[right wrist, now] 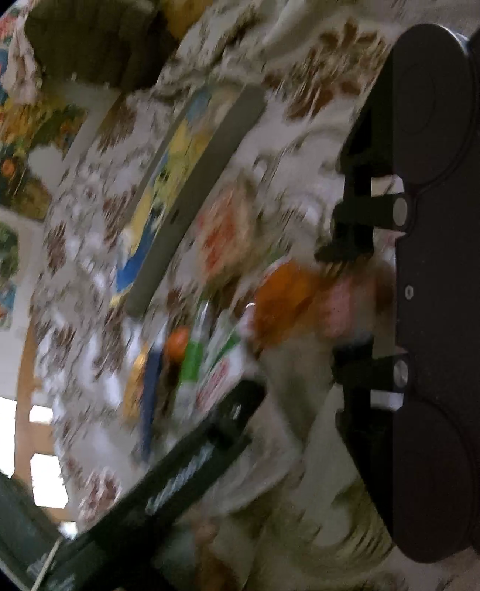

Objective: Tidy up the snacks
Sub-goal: 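Lower the right tool onto the orange spicy snack bag and close it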

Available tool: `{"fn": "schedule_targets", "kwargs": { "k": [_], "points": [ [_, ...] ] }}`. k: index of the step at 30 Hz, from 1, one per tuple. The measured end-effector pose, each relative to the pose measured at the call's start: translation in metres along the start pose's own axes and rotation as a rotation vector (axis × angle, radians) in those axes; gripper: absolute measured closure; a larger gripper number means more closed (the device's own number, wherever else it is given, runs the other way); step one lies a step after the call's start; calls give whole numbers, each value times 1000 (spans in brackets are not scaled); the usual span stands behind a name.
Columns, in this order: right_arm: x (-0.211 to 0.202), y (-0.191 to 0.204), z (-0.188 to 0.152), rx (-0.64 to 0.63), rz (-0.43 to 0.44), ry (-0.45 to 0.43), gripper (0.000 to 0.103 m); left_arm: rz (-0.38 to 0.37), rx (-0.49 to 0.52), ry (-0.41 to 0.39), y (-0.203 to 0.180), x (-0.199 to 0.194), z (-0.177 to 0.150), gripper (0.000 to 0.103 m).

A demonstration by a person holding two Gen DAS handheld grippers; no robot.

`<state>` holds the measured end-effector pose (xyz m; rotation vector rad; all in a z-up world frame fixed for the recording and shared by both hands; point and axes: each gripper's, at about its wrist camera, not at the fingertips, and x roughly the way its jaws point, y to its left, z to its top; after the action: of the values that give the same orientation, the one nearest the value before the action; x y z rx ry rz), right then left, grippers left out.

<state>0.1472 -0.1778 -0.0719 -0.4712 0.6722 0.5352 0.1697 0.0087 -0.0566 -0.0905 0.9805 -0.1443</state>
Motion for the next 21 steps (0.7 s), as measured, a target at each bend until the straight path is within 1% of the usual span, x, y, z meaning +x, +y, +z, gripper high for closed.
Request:
{"fn": "schedule_targets", "kwargs": {
  "k": [2, 3, 7, 9, 10, 12, 14, 15, 18, 21],
  "points": [
    [2, -11, -1, 66, 40, 9, 65, 26, 12, 8, -4, 5, 2, 1],
    [3, -13, 0, 75, 48, 8, 64, 38, 20, 12, -6, 7, 2, 1],
    [0, -6, -1, 37, 45, -13, 62, 76, 31, 21, -10, 15, 6, 2],
    [-4, -4, -2, 32, 53, -28, 52, 95, 47, 35, -11, 19, 6, 4],
    [-6, -3, -2, 34, 63, -38, 49, 103, 65, 41, -13, 21, 5, 4],
    [-9, -1, -1, 33, 78, -56, 39, 119, 95, 39, -17, 24, 3, 5],
    [-11, 0, 0, 30, 91, -73, 34, 130, 113, 35, -20, 24, 0, 7],
    [-13, 0, 1, 35, 100, -81, 32, 135, 115, 34, -20, 23, 0, 9],
    [-15, -2, 4, 67, 111, -102, 31, 121, 117, 36, -15, 17, -1, 16],
    [-7, -6, 10, 101, 108, -101, 31, 93, 106, 38, -8, 15, -1, 16]
  ]
}}
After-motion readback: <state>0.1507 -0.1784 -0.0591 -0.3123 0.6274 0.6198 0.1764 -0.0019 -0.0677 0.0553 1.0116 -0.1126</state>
